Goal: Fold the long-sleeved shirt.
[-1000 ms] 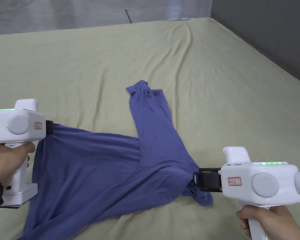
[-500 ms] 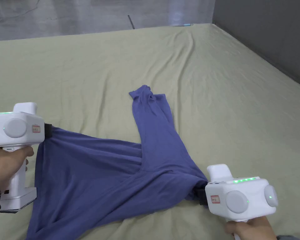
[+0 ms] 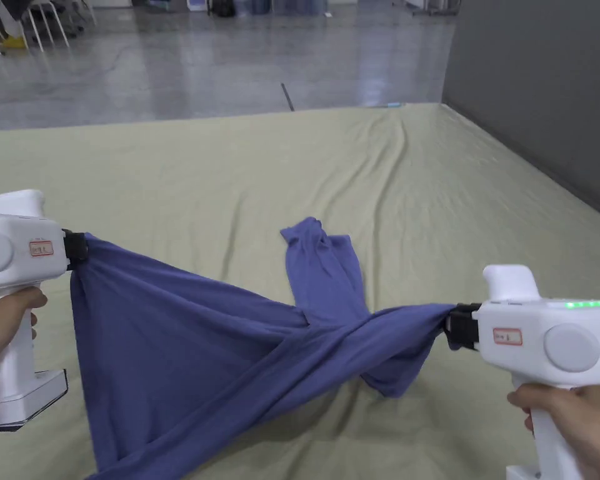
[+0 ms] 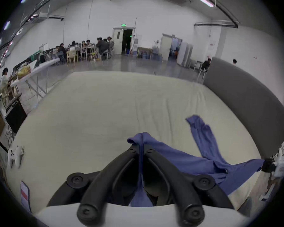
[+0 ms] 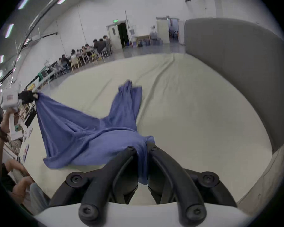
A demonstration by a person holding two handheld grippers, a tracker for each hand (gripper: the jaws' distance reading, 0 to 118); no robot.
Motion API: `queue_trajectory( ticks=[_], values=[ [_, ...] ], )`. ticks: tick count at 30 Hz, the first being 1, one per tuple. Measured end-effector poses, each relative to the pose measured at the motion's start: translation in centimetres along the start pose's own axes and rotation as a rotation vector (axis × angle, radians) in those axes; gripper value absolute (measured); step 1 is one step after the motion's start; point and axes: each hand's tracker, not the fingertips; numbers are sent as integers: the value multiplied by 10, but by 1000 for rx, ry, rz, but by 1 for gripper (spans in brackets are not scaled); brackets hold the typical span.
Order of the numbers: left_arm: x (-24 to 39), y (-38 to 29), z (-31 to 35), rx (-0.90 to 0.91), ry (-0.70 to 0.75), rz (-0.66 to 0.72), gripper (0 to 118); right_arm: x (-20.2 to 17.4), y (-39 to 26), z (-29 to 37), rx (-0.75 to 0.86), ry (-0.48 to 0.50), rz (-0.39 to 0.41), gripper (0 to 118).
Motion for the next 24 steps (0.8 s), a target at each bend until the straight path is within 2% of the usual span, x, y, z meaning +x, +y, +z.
queue_trajectory(
  ticks=[11,17,24],
  values=[
    [11,131,81,245,49,-7,1,-26,181,24,266,68,34,10],
    [18,209,80,293,84,12,1,-32,310,3,321,117,-50,10],
    [14,294,61,364,100,91,1,-49,445,-11,386,87,-37,10]
  ],
)
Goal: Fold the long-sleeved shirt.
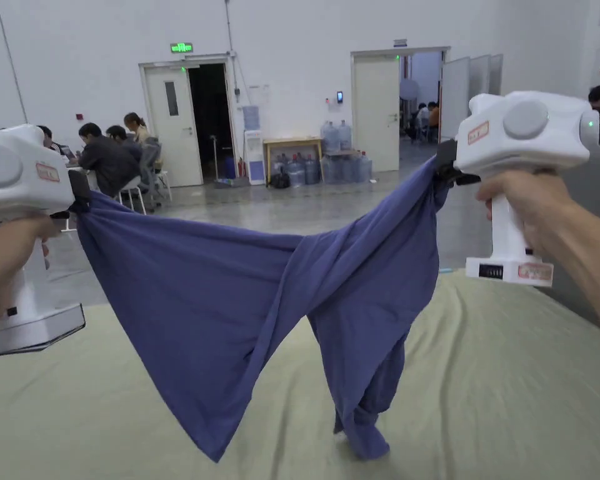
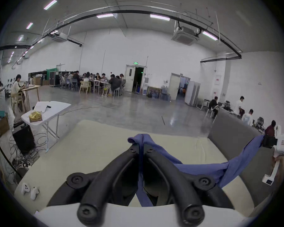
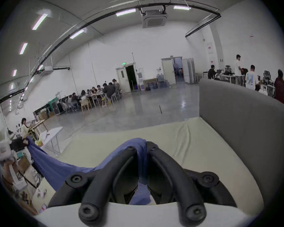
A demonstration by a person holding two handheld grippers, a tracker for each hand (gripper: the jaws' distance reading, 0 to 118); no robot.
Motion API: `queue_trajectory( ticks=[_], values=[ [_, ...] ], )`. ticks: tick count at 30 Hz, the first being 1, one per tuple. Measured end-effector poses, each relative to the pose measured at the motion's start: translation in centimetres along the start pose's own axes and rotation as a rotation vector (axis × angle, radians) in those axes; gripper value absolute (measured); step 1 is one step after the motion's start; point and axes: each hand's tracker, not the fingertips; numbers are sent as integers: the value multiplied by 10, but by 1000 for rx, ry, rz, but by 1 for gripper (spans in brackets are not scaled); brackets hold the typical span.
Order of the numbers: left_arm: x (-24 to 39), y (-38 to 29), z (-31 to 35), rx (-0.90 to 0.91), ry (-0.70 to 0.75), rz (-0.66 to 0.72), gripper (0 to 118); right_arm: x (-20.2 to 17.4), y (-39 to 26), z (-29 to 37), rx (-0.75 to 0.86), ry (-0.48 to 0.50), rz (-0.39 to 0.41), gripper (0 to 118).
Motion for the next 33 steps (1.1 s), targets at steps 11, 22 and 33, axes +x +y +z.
queue_trajectory(
  ticks=[11,22,33],
  values=[
    [12,83,-10,137,-10,66,1,-27,124,11,203,-8,-17,10],
    [10,-17,-26,-13,-16,29,1,-7,3,-34,18,-4,11,10],
    [-10,-147,4,-137,11,-14,1,4,-150,8,-127,-40,55,10]
  ],
)
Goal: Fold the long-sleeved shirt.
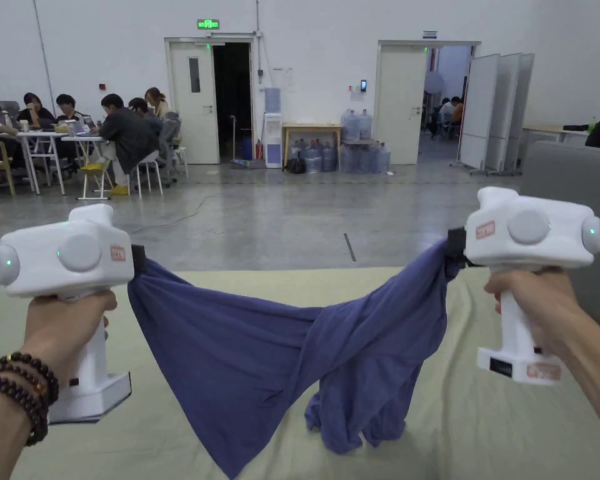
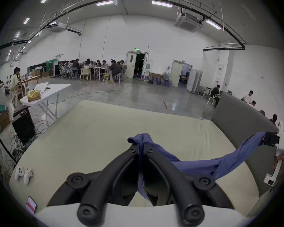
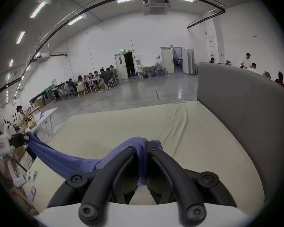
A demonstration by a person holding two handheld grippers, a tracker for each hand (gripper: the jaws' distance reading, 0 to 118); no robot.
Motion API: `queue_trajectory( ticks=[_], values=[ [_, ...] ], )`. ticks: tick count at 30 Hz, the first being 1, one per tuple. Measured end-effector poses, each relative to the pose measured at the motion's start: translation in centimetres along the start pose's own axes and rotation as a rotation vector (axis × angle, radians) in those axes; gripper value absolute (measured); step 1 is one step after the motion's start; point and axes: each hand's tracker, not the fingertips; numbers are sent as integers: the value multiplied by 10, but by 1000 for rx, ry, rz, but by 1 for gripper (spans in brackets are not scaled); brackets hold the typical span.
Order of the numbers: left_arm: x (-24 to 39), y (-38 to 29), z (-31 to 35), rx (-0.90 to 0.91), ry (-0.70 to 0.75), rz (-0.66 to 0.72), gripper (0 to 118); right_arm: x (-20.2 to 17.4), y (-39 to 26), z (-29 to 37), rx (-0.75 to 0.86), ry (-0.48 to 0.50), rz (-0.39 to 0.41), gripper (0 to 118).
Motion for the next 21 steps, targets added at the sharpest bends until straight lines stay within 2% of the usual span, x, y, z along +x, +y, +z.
queue_trajectory(
  ticks=[3,7,13,17,21],
  values=[
    [-9,-42,49,15,6,-14,1,7,-50,52,-17,18,38,10],
    [-20,-109,101,-30,19,-54,1,22,-131,106,-65,19,37,10],
    [-48,-255,163,-214,33,-16,1,42,-286,168,-290,20,55,10],
    [-64,-343,183,-341,53,-5,1,56,-371,179,-470,43,41,10],
    [-75,-391,177,-437,73,11,1,52,-416,171,-570,11,129,10]
  ],
)
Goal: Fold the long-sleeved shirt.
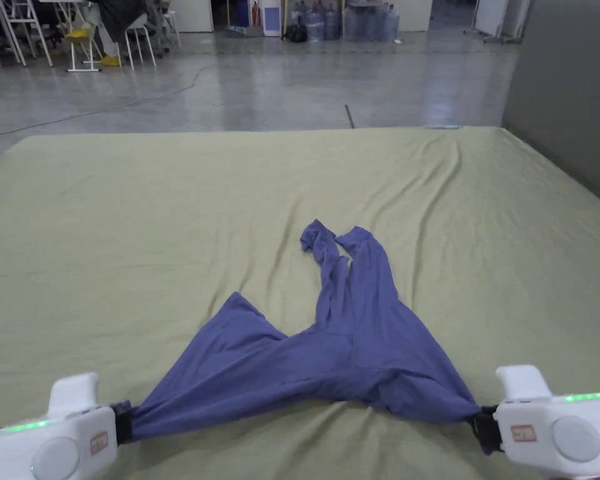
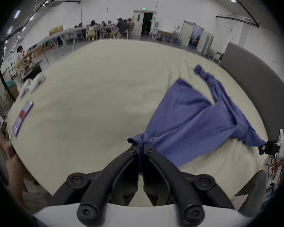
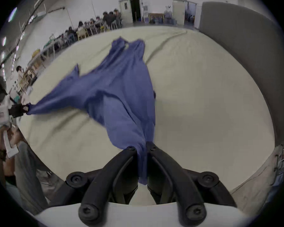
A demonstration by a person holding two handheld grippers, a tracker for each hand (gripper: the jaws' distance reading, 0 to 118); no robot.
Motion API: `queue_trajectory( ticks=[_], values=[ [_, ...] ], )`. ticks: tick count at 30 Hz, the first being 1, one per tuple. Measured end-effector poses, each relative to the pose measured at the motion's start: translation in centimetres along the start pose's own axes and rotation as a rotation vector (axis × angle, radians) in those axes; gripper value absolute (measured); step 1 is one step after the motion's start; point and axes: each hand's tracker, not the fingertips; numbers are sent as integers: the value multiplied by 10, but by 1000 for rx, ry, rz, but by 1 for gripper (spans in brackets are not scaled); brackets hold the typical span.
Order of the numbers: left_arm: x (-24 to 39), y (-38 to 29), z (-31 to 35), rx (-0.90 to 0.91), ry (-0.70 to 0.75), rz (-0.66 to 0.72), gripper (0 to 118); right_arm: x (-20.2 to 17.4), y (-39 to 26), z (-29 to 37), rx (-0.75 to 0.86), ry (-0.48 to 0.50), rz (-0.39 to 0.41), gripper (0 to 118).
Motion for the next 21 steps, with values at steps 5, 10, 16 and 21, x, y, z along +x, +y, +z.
queue_trajectory(
  ticks=[5,10,16,21],
  values=[
    [-17,-1,-25,-19,-5,5,1,1,-6,-16,-25,-23,-19,10],
    [-9,14,-12,-6,-8,5,118,8,2,2,-14,-45,-43,118],
    [4,40,33,93,-54,-23,21,18,28,61,168,-52,-136,38],
    [14,38,34,69,-108,-58,0,16,38,64,174,-26,-144,3]
  ],
)
